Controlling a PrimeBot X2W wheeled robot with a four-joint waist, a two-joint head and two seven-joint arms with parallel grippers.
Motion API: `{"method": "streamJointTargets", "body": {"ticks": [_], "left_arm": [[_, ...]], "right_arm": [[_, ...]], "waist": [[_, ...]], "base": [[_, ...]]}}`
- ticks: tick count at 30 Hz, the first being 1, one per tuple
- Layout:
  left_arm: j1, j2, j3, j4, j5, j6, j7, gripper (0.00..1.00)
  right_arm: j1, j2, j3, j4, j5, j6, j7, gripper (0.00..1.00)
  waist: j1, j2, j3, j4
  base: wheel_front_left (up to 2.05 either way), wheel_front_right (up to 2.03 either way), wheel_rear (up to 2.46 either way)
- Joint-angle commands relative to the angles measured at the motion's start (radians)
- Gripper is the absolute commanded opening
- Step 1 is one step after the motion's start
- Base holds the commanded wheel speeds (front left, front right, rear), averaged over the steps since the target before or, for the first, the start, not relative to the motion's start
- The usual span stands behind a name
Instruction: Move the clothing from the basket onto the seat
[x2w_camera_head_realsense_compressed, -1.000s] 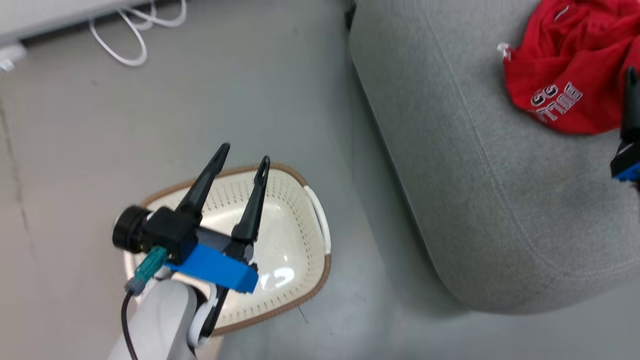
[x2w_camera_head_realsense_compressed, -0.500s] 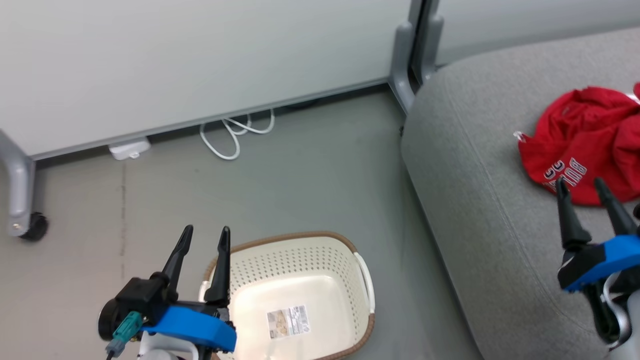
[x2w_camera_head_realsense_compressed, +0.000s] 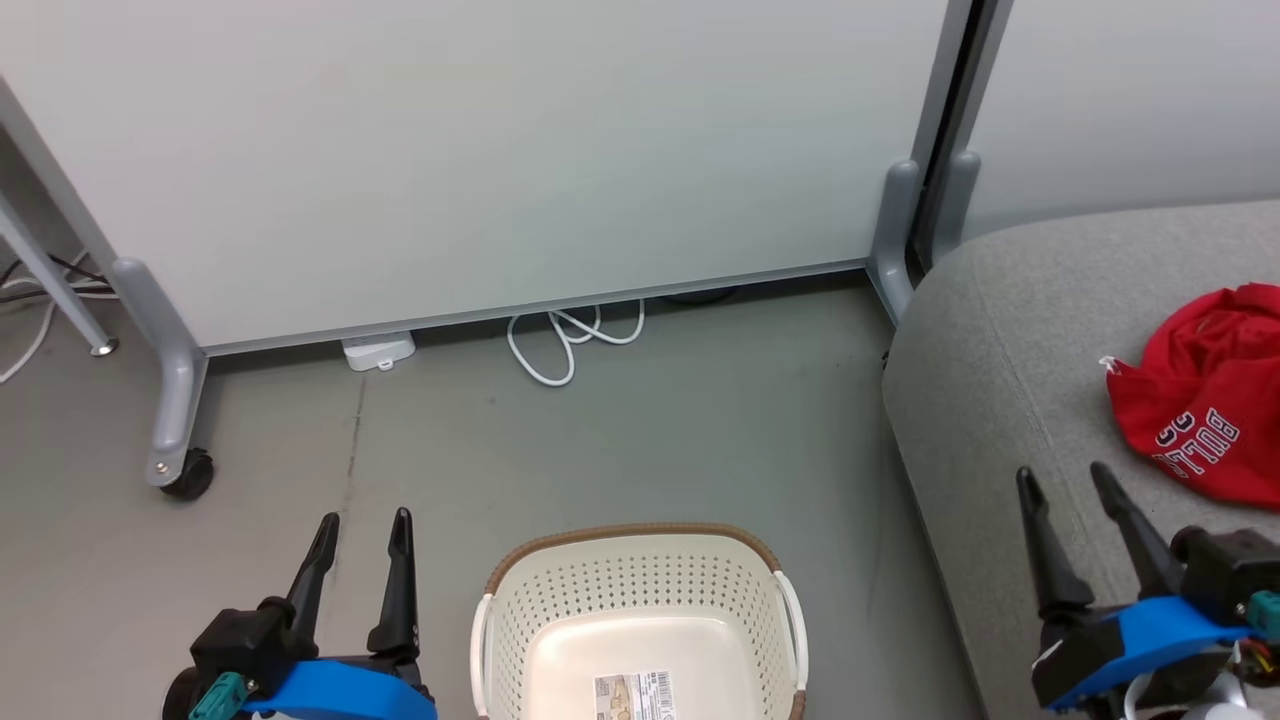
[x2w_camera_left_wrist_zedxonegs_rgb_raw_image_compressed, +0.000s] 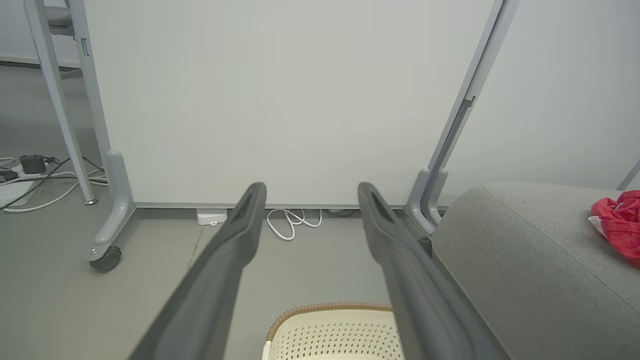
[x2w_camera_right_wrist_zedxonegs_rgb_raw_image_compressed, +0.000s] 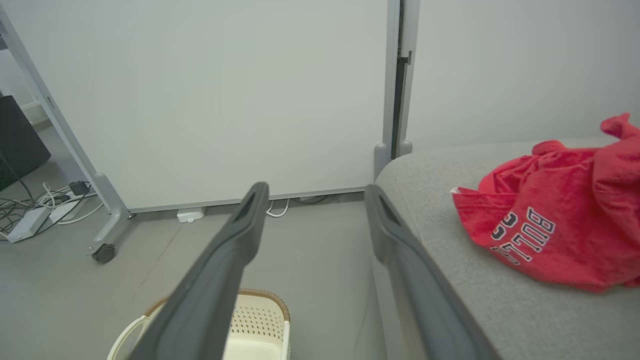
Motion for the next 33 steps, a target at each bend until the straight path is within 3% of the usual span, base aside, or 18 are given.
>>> {"method": "streamJointTargets", "body": {"ticks": [1, 22, 23, 28, 33], "left_arm": [[0.007, -0.002, 0.009, 0.005, -0.002, -0.002, -0.005, 1.00], [0.013, -0.006, 0.001, 0.019, -0.005, -0.002, -0.005, 1.00], [0.009, -0.006, 0.004, 0.021, -0.004, -0.001, 0.001, 0.00], [0.035, -0.016, -0.001, 0.059, -0.013, -0.001, 0.007, 0.00], [0.026, -0.019, 0.015, 0.050, -0.102, -0.001, 0.033, 0.00]], "right_arm": [[0.031, 0.012, 0.005, -0.013, -0.004, 0.000, 0.002, 1.00], [0.066, 0.052, 0.006, -0.030, 0.002, 0.000, 0.013, 1.00], [0.049, 0.050, 0.007, -0.029, -0.001, 0.000, 0.012, 0.00], [0.049, 0.057, 0.007, 0.019, 0.008, 0.000, 0.015, 0.00], [0.038, 0.059, 0.000, 0.029, 0.104, 0.000, 0.029, 0.00]], "waist": [[0.0002, -0.0001, -0.006, 0.009], [0.0002, -0.0001, -0.007, 0.015], [0.0002, -0.0001, -0.007, 0.015], [0.0002, -0.0001, -0.007, 0.015], [0.0002, -0.0001, -0.007, 0.015]], "base": [[0.00, 0.00, 0.00], [0.00, 0.00, 0.00], [0.00, 0.00, 0.00], [0.00, 0.00, 0.00], [0.00, 0.00, 0.00]]}}
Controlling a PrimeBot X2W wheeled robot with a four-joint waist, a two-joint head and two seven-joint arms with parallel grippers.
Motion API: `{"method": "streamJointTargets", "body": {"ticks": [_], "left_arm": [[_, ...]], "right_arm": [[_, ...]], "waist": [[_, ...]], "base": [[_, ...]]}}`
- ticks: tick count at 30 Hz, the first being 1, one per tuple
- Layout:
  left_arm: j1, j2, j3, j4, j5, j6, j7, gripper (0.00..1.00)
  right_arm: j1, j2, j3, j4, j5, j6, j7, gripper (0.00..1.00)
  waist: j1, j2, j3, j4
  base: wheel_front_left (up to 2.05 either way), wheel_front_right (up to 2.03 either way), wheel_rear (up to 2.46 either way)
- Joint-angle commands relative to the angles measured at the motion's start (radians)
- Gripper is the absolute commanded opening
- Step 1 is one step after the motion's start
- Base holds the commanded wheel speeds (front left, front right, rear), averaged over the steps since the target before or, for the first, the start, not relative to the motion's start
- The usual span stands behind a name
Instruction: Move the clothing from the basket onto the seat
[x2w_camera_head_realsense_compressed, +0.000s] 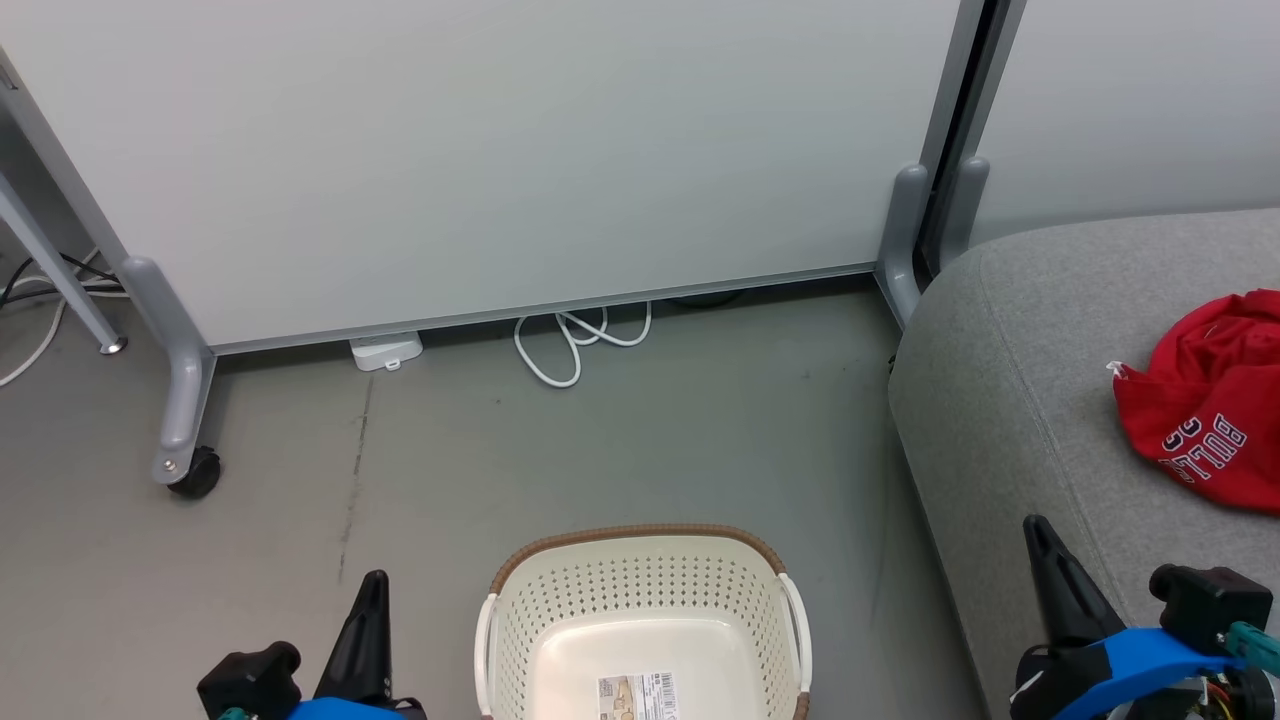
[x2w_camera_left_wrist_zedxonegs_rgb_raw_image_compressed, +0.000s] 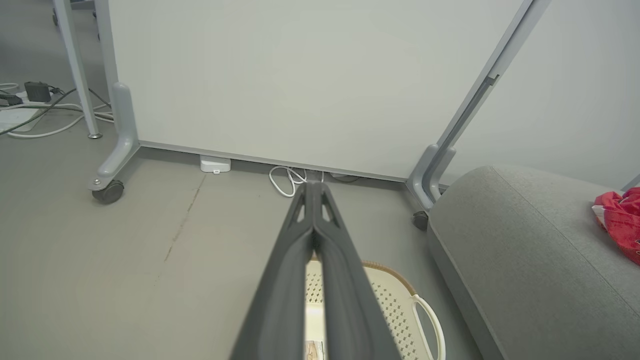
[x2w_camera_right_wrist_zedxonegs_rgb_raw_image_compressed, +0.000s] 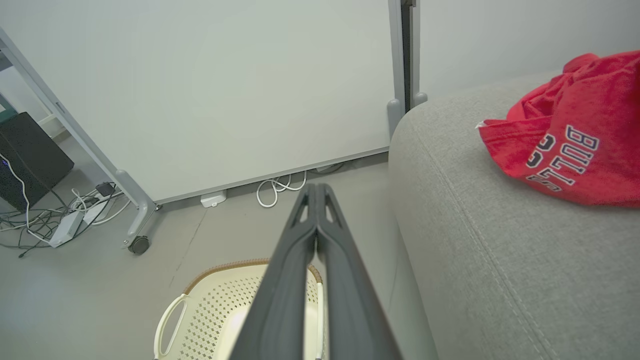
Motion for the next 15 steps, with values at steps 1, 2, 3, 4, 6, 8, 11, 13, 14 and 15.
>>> {"method": "streamJointTargets", "body": {"ticks": [1, 2, 3, 4, 6, 8, 11, 13, 14, 15], "left_arm": [[-0.024, 0.003, 0.017, -0.023, -0.052, 0.000, 0.013, 0.00], [-0.025, 0.003, 0.020, -0.024, -0.069, 0.000, 0.018, 0.00], [-0.027, 0.002, 0.024, -0.026, -0.086, 0.000, 0.023, 0.00], [-0.029, 0.001, 0.027, -0.028, -0.102, 0.000, 0.028, 0.00], [-0.030, 0.001, 0.030, -0.029, -0.119, 0.000, 0.033, 0.00], [-0.035, -0.001, 0.039, -0.034, -0.166, 0.000, 0.046, 0.00], [-0.040, -0.003, 0.048, -0.038, -0.211, 0.000, 0.060, 0.00], [-0.043, -0.004, 0.054, -0.041, -0.241, 0.000, 0.068, 0.00], [-0.045, -0.005, 0.056, -0.043, -0.256, 0.000, 0.073, 0.00], [-0.045, -0.005, 0.056, -0.043, -0.256, 0.000, 0.073, 0.00]], "right_arm": [[-0.014, -0.001, -0.006, -0.010, 0.059, 0.000, 0.006, 0.00], [-0.016, 0.000, -0.006, -0.009, 0.078, 0.000, 0.007, 0.00], [-0.017, 0.000, -0.006, -0.008, 0.096, 0.000, 0.009, 0.00], [-0.018, 0.000, -0.007, -0.007, 0.115, 0.000, 0.011, 0.00], [-0.020, 0.000, -0.007, -0.006, 0.133, 0.000, 0.013, 0.00], [-0.024, 0.001, -0.008, -0.004, 0.185, 0.000, 0.018, 0.00], [-0.028, 0.002, -0.009, -0.001, 0.236, 0.000, 0.023, 0.00], [-0.031, 0.002, -0.010, 0.002, 0.269, 0.000, 0.027, 0.00], [-0.033, 0.002, -0.011, 0.003, 0.285, 0.000, 0.028, 0.00], [-0.033, 0.002, -0.011, 0.003, 0.285, 0.000, 0.028, 0.00]], "waist": [[0.0000, -0.0001, 0.000, 0.000], [0.0000, -0.0001, 0.000, 0.000], [0.0000, -0.0001, 0.000, 0.000], [0.0000, -0.0001, 0.000, 0.000], [0.0000, -0.0001, 0.001, 0.000], [0.0000, -0.0001, 0.001, -0.001], [0.0000, -0.0001, 0.001, -0.001], [0.0000, -0.0001, 0.001, -0.001], [0.0000, -0.0001, 0.001, -0.001], [0.0000, -0.0001, 0.001, -0.001]], "base": [[0.00, 0.00, 0.00], [0.00, 0.00, 0.00], [0.00, 0.00, 0.00], [0.00, 0.00, 0.00], [0.00, 0.00, 0.00], [0.00, 0.00, 0.00], [0.00, 0.00, 0.00], [0.00, 0.00, 0.00], [0.00, 0.00, 0.00], [0.00, 0.00, 0.00]]}}
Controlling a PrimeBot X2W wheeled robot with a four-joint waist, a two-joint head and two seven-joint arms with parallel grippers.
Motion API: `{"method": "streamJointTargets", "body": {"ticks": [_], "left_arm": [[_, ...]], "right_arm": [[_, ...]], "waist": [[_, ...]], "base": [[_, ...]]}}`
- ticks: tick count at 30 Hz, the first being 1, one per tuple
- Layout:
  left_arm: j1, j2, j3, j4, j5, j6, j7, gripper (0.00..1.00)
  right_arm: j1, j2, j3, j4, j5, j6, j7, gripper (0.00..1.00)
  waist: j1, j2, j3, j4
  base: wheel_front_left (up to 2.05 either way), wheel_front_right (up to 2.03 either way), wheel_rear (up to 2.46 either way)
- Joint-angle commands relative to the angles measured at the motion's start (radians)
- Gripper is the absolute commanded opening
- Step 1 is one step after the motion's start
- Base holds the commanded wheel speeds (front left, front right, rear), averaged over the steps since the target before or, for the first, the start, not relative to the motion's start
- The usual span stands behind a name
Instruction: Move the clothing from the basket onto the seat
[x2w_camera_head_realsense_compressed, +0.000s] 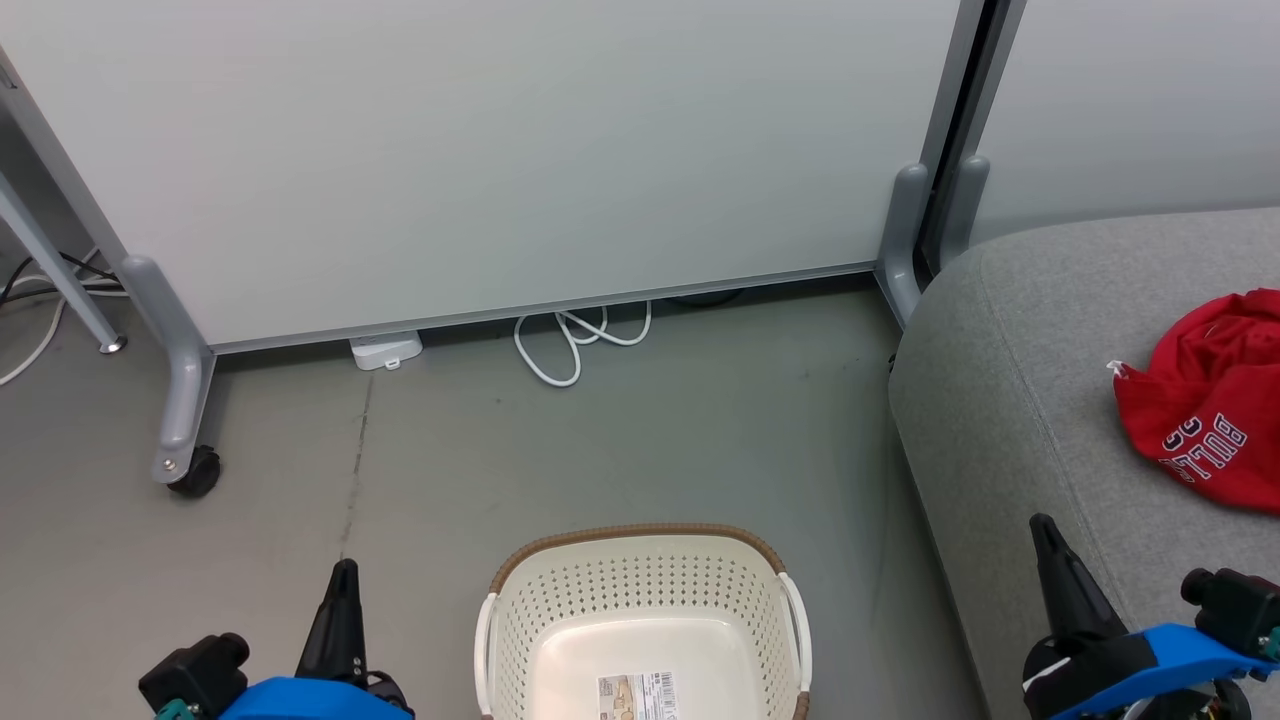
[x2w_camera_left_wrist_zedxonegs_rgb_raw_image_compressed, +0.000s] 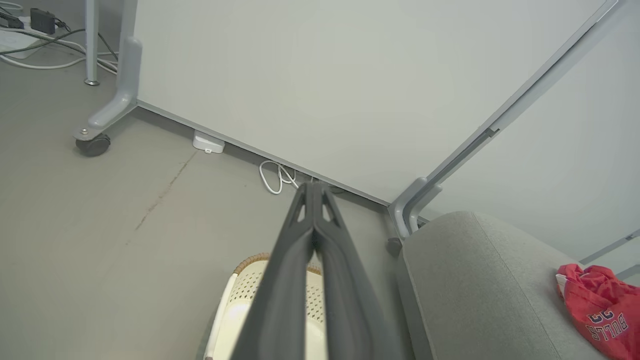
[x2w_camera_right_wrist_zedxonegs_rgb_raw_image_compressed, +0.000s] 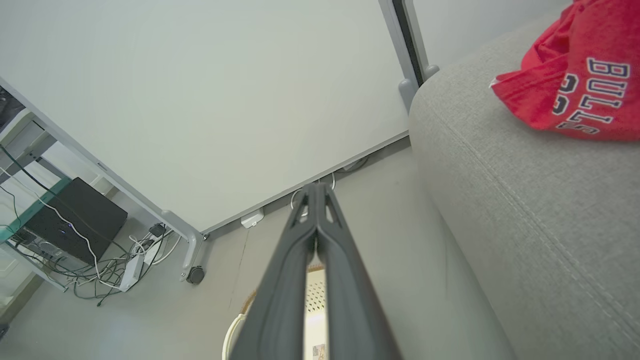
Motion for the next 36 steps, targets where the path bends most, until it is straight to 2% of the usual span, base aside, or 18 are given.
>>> {"method": "streamJointTargets", "body": {"ticks": [1, 36], "left_arm": [[-0.035, 0.001, 0.010, -0.020, -0.031, 0.000, 0.007, 0.00], [-0.075, -0.016, 0.092, -0.062, -0.448, -0.001, 0.130, 0.00]], "right_arm": [[-0.028, -0.001, -0.005, -0.010, 0.037, 0.000, 0.004, 0.00], [-0.071, 0.006, -0.021, 0.024, 0.498, 0.000, 0.056, 0.00]], "waist": [[-0.0001, -0.0001, 0.000, 0.000], [-0.0001, -0.0001, 0.002, -0.002]], "base": [[0.00, 0.00, 0.00], [0.00, 0.00, 0.00]]}}
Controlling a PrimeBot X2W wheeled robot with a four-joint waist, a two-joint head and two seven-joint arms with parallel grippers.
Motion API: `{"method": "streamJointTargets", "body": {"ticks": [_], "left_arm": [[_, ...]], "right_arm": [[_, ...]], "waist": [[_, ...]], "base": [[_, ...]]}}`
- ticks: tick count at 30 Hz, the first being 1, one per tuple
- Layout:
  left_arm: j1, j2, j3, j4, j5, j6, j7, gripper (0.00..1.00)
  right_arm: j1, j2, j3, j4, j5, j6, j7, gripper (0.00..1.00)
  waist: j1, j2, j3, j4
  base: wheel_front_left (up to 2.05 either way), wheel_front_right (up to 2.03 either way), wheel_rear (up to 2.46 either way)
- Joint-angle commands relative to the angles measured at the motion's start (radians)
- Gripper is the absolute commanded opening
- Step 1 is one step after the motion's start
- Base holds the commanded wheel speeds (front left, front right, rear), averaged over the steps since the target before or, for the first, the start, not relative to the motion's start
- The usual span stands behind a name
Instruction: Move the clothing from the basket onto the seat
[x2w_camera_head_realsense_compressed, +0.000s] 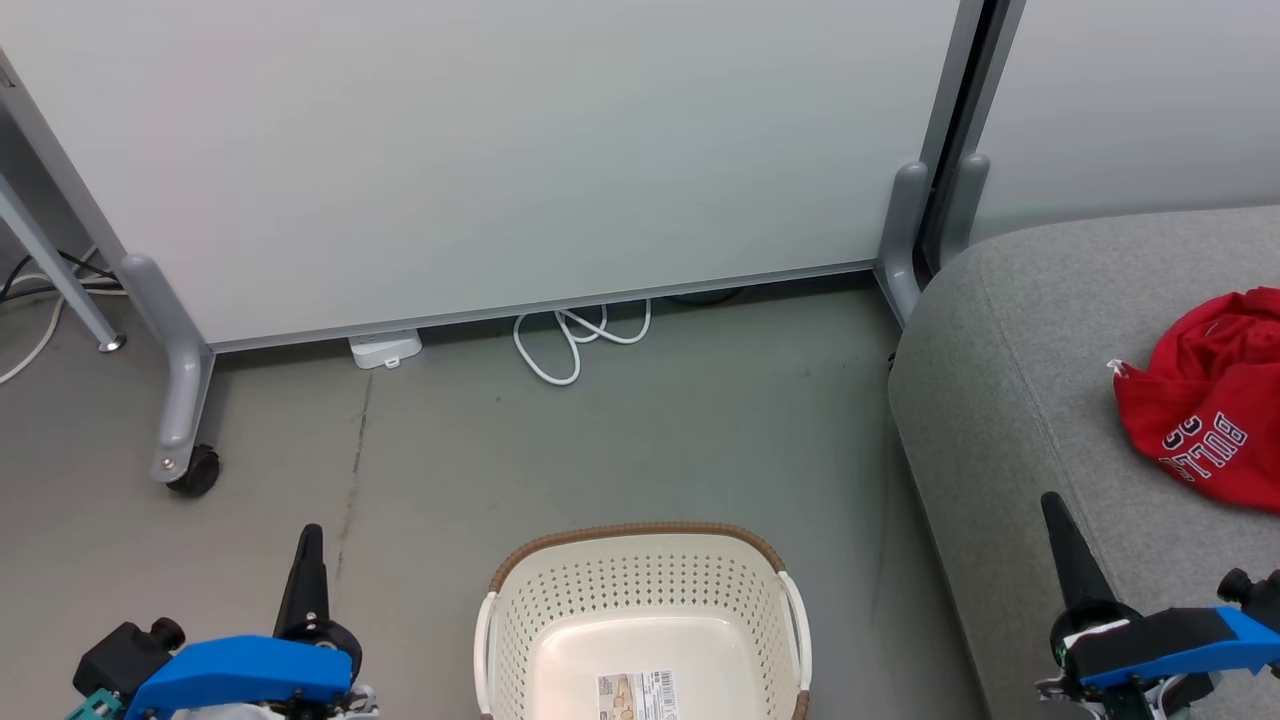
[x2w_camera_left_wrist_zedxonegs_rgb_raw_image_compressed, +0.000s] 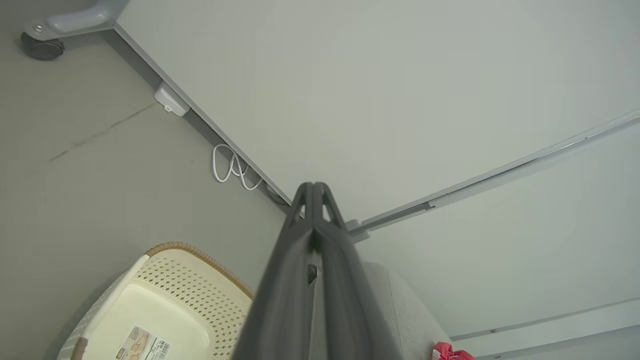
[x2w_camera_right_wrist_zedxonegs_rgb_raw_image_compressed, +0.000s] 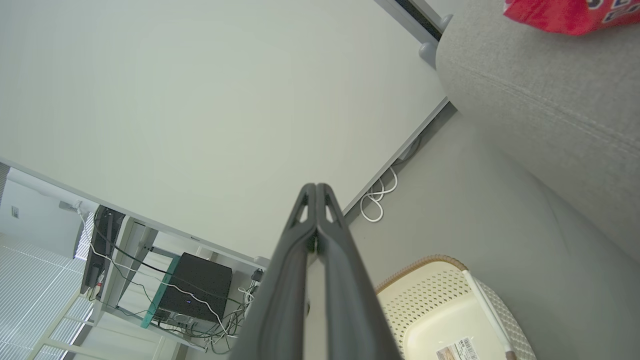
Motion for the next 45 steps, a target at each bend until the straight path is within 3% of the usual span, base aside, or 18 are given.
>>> {"method": "streamJointTargets", "body": {"ticks": [1, 45], "left_arm": [[-0.027, 0.002, 0.011, -0.016, -0.026, -0.001, 0.008, 0.00], [-0.058, -0.014, 0.080, -0.049, -0.376, -0.001, 0.114, 0.00]], "right_arm": [[-0.029, 0.000, -0.003, -0.006, 0.030, 0.000, 0.004, 0.00], [-0.063, 0.006, -0.018, 0.025, 0.420, 0.001, 0.049, 0.00]], "waist": [[-0.0001, 0.0000, 0.000, 0.000], [-0.0001, 0.0000, 0.003, -0.002]], "base": [[0.00, 0.00, 0.00], [0.00, 0.00, 0.00]]}}
